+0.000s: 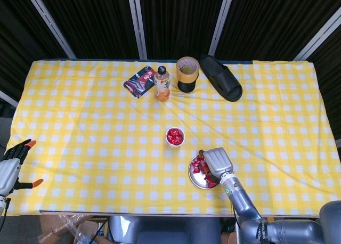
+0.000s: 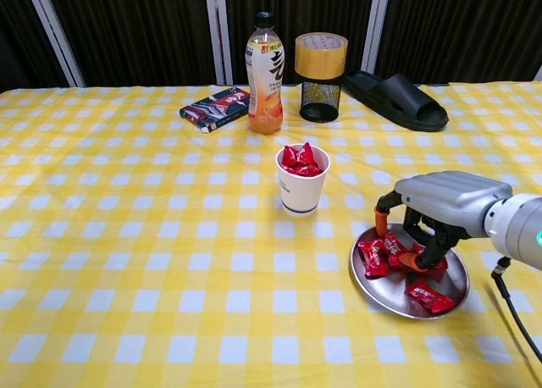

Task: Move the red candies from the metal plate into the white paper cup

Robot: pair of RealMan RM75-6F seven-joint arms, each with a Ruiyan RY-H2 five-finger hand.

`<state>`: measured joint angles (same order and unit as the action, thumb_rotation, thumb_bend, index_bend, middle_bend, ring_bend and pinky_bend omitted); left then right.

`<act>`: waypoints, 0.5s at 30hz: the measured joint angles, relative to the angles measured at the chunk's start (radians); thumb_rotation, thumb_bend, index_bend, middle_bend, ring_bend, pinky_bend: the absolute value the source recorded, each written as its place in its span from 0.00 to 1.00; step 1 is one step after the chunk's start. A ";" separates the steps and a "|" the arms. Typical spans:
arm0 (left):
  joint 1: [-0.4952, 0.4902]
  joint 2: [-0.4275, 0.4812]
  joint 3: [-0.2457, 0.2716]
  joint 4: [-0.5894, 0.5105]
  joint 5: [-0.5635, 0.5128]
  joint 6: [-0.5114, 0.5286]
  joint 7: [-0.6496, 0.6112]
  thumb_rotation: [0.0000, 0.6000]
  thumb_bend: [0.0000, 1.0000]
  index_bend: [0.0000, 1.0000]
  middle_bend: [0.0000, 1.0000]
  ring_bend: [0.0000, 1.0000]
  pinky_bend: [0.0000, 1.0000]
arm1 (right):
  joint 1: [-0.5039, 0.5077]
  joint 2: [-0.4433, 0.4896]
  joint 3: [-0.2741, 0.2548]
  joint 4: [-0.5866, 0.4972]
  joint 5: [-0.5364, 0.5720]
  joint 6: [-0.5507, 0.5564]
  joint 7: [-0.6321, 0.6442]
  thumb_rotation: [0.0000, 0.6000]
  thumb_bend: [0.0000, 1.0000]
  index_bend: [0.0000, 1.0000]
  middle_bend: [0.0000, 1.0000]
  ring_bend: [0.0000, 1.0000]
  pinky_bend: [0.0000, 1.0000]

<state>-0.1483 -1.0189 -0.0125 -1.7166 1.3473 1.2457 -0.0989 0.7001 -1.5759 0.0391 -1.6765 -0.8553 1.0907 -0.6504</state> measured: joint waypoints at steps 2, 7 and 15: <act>0.000 0.000 0.000 0.000 0.000 0.000 0.000 1.00 0.07 0.03 0.00 0.00 0.00 | -0.003 -0.003 -0.001 0.000 -0.013 0.002 0.005 1.00 0.41 0.41 0.83 0.94 1.00; 0.001 0.000 0.000 0.000 0.001 0.000 -0.001 1.00 0.07 0.03 0.00 0.00 0.00 | -0.011 -0.008 -0.003 0.002 -0.024 0.003 0.008 1.00 0.41 0.41 0.83 0.94 1.00; 0.001 0.001 0.000 0.000 0.000 0.000 -0.003 1.00 0.07 0.03 0.00 0.00 0.00 | -0.019 -0.014 -0.003 0.016 -0.021 -0.006 0.010 1.00 0.41 0.43 0.83 0.94 1.00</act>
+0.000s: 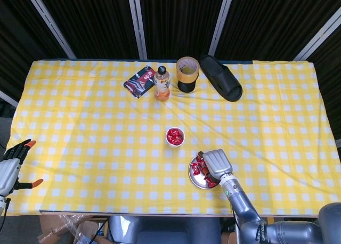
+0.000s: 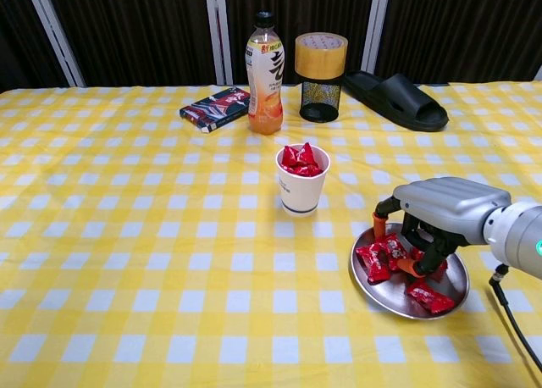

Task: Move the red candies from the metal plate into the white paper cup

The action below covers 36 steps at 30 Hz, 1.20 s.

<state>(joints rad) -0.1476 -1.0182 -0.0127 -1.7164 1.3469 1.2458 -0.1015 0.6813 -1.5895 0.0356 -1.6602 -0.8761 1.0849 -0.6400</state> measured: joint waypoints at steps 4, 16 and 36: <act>0.000 0.000 0.000 -0.001 -0.001 0.000 0.000 1.00 0.07 0.03 0.00 0.00 0.00 | -0.003 -0.004 0.001 0.009 0.000 -0.006 0.003 1.00 0.42 0.50 0.83 0.94 1.00; 0.000 0.001 0.000 -0.001 0.000 -0.001 0.000 1.00 0.07 0.03 0.00 0.00 0.00 | -0.012 0.007 0.002 0.001 -0.029 -0.013 0.018 1.00 0.54 0.54 0.83 0.94 1.00; -0.001 0.005 0.000 -0.002 -0.002 -0.007 -0.010 1.00 0.07 0.03 0.00 0.00 0.00 | 0.027 0.134 0.116 -0.175 -0.056 0.035 -0.015 1.00 0.54 0.54 0.83 0.94 1.00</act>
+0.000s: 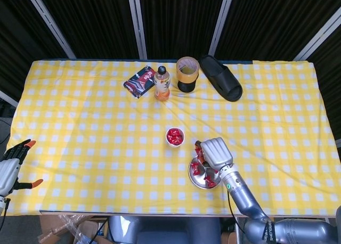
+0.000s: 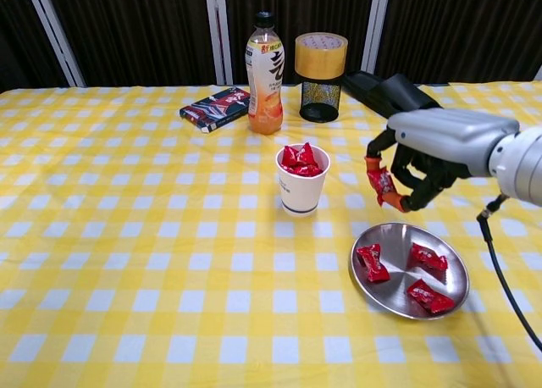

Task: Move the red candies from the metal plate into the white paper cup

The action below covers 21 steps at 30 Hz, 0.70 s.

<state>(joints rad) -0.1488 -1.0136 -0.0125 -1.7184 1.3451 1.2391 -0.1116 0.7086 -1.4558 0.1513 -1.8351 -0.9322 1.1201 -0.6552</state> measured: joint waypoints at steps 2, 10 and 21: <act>-0.001 0.000 0.000 0.000 -0.002 -0.002 0.000 1.00 0.07 0.03 0.00 0.00 0.00 | 0.016 0.009 0.024 -0.012 0.004 -0.001 -0.005 1.00 0.54 0.54 0.83 0.94 1.00; -0.008 0.004 -0.002 -0.005 -0.016 -0.024 -0.006 1.00 0.07 0.03 0.00 0.00 0.00 | 0.119 -0.020 0.106 0.029 0.076 -0.052 -0.020 1.00 0.54 0.54 0.83 0.94 1.00; -0.012 0.014 0.000 -0.006 -0.014 -0.037 -0.030 1.00 0.07 0.03 0.00 0.00 0.00 | 0.197 -0.094 0.125 0.146 0.151 -0.097 -0.024 1.00 0.54 0.54 0.83 0.94 1.00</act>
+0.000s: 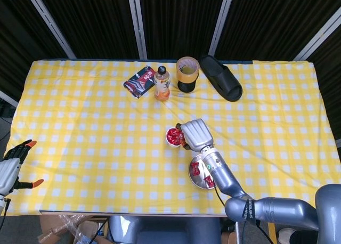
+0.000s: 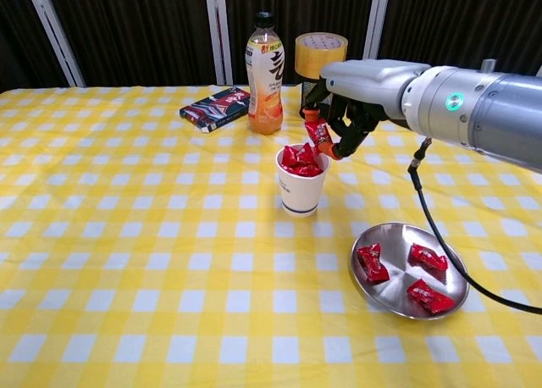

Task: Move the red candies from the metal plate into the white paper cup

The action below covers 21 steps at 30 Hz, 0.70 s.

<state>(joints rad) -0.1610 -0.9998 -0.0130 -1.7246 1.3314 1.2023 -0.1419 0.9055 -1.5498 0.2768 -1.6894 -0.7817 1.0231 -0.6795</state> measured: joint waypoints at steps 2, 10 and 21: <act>-0.001 0.002 0.000 0.000 -0.001 -0.003 -0.003 1.00 0.07 0.03 0.00 0.00 0.00 | 0.010 -0.012 -0.001 0.019 0.005 -0.006 0.004 1.00 0.54 0.54 0.83 0.94 1.00; -0.003 0.005 -0.001 -0.001 -0.004 -0.008 -0.014 1.00 0.07 0.03 0.00 0.00 0.00 | 0.043 -0.048 -0.004 0.069 0.014 -0.017 0.019 1.00 0.54 0.54 0.83 0.94 1.00; -0.003 0.007 -0.001 -0.001 -0.004 -0.009 -0.018 1.00 0.07 0.03 0.00 0.00 0.00 | 0.062 -0.059 -0.011 0.091 0.026 0.002 0.009 1.00 0.54 0.37 0.83 0.94 1.00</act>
<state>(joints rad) -0.1641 -0.9927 -0.0137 -1.7253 1.3271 1.1933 -0.1601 0.9675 -1.6092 0.2658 -1.5987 -0.7562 1.0254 -0.6710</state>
